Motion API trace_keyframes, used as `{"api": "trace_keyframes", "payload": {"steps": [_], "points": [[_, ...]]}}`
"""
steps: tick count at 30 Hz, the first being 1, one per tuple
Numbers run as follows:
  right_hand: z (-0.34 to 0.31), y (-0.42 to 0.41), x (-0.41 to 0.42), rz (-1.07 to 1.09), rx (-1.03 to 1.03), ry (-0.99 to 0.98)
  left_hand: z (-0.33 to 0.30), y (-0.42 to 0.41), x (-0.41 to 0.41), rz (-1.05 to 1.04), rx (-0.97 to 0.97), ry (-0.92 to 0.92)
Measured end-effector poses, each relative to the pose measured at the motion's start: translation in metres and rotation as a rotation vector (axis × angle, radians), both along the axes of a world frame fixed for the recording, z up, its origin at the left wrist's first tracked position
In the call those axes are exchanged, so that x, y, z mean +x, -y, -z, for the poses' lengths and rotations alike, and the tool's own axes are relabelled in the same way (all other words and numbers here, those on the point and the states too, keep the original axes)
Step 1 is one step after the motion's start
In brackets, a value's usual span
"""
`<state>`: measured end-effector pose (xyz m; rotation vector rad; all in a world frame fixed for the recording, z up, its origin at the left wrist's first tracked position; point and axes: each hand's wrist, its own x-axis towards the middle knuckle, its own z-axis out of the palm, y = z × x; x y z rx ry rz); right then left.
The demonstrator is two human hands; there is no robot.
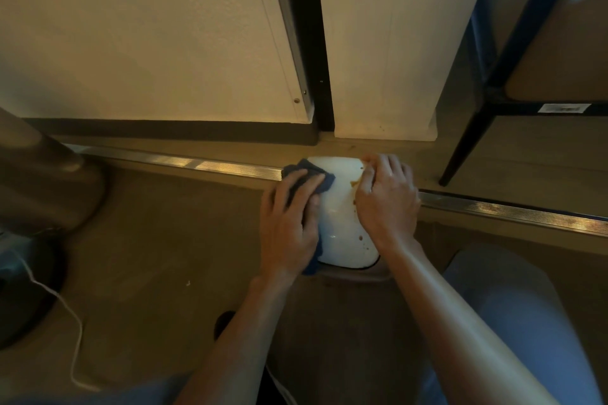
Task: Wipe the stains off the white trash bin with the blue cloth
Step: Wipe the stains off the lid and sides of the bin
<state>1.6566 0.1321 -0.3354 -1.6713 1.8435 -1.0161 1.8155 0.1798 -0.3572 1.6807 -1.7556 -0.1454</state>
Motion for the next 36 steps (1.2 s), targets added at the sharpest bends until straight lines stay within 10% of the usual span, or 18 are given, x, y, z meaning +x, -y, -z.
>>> {"api": "trace_keyframes", "payload": {"steps": [7, 10, 17, 23, 29, 36], "points": [[0.003, 0.002, 0.001, 0.005, 0.010, -0.016, -0.025, 0.072, 0.006, -0.017, 0.376, -0.300], [0.004, 0.002, 0.003, 0.009, 0.006, -0.026, -0.043, 0.100, -0.012, 0.000, 0.535, -0.087], [0.004, 0.003, 0.003, 0.021, 0.003, -0.022, -0.022, 0.037, -0.010, 0.136, 0.129, 0.074], [0.003, 0.003, 0.003, 0.027, 0.007, -0.027, -0.025, 0.072, -0.004, -0.059, 0.364, -0.238], [0.005, 0.003, 0.004, 0.038, 0.004, -0.051, -0.035, 0.079, -0.023, 0.050, 0.282, 0.098], [0.005, 0.003, 0.006, 0.058, -0.026, -0.048, -0.024, 0.057, 0.008, 0.154, 0.249, -0.019]]}}
